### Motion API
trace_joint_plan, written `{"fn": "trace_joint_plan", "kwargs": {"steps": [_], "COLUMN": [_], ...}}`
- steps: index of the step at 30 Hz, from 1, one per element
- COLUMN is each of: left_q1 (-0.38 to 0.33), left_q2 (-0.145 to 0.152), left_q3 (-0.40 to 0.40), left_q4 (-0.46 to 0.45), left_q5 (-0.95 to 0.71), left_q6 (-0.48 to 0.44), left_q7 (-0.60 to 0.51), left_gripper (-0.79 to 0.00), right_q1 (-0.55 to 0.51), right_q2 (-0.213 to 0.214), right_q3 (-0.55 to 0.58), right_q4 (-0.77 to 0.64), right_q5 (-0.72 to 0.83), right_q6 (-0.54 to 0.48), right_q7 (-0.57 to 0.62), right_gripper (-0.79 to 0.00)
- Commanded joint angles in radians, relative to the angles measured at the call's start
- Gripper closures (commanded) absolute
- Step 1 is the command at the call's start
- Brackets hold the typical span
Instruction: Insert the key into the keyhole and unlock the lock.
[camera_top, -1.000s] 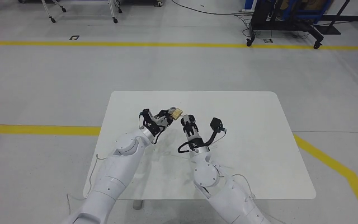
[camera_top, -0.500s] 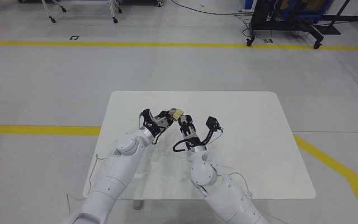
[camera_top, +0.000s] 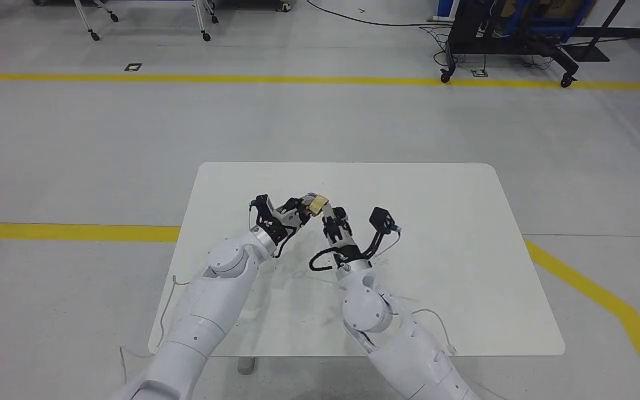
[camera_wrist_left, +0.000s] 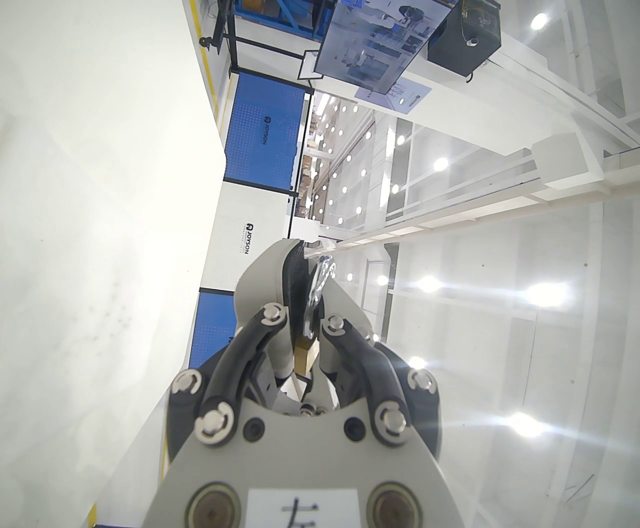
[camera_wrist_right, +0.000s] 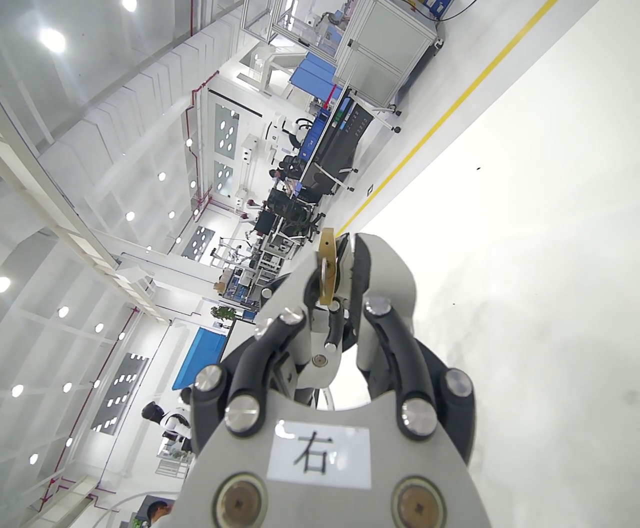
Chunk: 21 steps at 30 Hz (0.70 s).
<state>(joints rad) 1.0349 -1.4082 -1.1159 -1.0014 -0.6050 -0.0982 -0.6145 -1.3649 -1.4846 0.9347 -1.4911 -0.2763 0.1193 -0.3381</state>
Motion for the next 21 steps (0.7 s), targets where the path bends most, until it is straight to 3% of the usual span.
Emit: {"fn": "trace_joint_plan", "kwargs": {"steps": [1,8,13,14,16,21], "left_q1": [0.000,0.002,0.001,0.002,0.003,-0.001], "left_q2": [0.000,-0.001,-0.001,-0.001,-0.002,-0.002], "left_q3": [-0.001,-0.003,0.001,0.001,-0.001,-0.001], "left_q4": [0.000,-0.001,-0.006,-0.008,-0.010,-0.011], "left_q5": [0.000,0.002,0.026,0.027,0.021,0.028], "left_q6": [-0.001,-0.003,0.001,0.001,0.006,0.020], "left_q7": [0.000,0.003,0.012,0.013,0.014,0.010], "left_gripper": [0.000,0.000,0.000,0.000,0.000,0.000], "right_q1": [-0.006,-0.029,-0.060,-0.069,-0.088,-0.114], "right_q2": [0.000,0.003,0.014,0.018,0.026,0.038], "right_q3": [0.004,0.038,0.093,0.110,0.143,0.199], "right_q4": [-0.005,-0.018,-0.051,-0.062,-0.082,-0.107], "right_q5": [0.005,0.019,0.090,0.104,0.133,0.176], "right_q6": [-0.007,-0.034,-0.068,-0.076,-0.091,-0.105], "right_q7": [0.015,0.063,0.186,0.213,0.266,0.361], "right_gripper": [-0.345,-0.323,-0.323,-0.302,-0.018,0.000]}}
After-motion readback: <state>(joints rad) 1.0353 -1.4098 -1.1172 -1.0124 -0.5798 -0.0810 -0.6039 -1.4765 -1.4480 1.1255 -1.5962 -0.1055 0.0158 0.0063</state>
